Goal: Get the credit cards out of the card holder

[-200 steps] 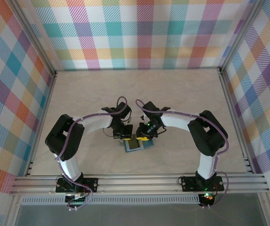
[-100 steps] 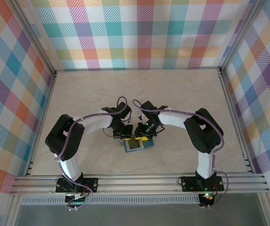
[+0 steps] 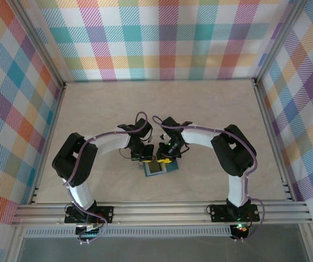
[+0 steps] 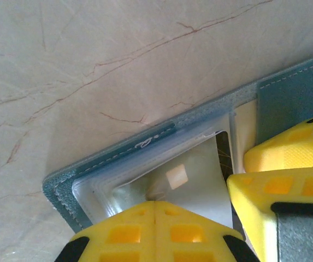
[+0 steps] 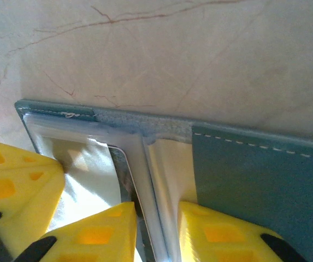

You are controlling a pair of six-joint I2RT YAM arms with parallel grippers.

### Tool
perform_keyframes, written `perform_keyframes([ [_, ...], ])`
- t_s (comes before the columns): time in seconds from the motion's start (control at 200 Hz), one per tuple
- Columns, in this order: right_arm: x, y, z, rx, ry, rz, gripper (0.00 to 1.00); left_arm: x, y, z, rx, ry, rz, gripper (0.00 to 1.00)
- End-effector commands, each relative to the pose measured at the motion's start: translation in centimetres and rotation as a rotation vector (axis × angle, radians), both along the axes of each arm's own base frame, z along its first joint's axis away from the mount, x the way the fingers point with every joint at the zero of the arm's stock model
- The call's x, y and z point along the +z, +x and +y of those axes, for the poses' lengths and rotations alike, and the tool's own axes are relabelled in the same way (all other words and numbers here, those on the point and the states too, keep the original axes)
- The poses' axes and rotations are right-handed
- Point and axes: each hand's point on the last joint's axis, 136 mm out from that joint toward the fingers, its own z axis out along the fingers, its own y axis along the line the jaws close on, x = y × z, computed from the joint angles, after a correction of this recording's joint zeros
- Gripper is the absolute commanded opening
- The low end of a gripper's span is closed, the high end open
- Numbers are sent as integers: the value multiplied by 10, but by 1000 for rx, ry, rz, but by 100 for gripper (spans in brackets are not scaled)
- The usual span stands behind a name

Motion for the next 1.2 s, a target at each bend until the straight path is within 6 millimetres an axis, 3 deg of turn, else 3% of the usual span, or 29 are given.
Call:
perform_keyframes([
  [0.0, -16, -8, -16, -19, -111, 28, 24, 4, -7, 22, 5, 80, -13, 1],
  [0.47, 2, -10, -32, -100, -153, -4, 17, 14, -7, 18, 3, 57, -15, 3],
  [0.69, 13, -11, -30, -139, -106, -16, 25, 1, -9, 15, -5, 67, 12, 2],
  [0.88, 19, -11, -22, -145, -39, -32, 30, 8, -2, 9, 0, 39, -23, 1],
  [1.06, 18, -10, -14, -121, 9, -28, 32, 16, 0, -14, 5, -83, -22, 1],
  [1.195, 13, -8, -12, -108, 11, -27, 32, 10, -1, -16, 9, -88, -4, 1],
])
